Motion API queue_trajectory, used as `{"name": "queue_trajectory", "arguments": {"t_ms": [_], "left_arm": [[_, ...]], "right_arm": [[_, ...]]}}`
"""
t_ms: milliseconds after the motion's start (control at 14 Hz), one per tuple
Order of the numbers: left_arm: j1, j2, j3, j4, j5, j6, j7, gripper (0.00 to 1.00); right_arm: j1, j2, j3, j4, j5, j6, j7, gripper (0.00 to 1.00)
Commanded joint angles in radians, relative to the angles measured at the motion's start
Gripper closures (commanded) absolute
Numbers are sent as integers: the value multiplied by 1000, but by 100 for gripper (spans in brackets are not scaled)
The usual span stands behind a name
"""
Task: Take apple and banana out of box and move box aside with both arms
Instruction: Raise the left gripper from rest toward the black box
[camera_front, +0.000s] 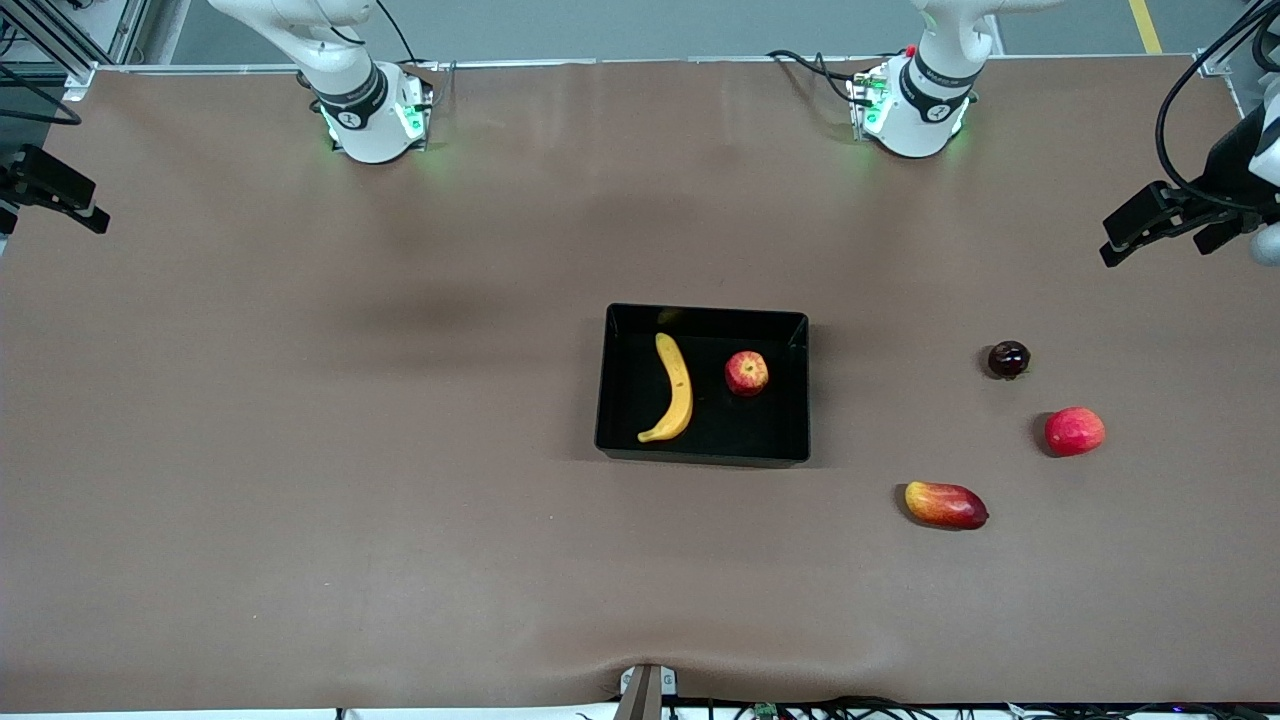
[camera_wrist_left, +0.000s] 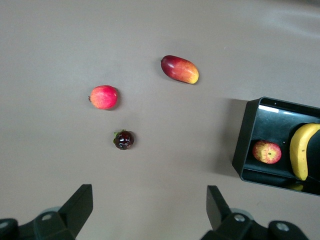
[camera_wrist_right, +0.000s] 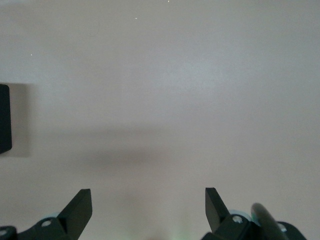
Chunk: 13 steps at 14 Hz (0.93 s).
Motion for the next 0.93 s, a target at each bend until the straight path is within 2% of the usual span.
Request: {"name": "queue_trajectory", "arguments": {"t_ms": [0,286,500,857], "left_arm": [[-8,27,-4,26,18,-8,4,0],[-7,61,-1,32,18,-5,8,0],[-14,142,-8,73,41,1,-17,0],[-135,254,-30,67,37,125,-268,0]], "right_arm": [[-3,7,3,14,-1,-10,15,0],[-3,5,3,14,-1,-10,15,0],[-3,5,3,14,-1,-10,15,0],[-3,5,3,14,-1,-10,15,0]]}}
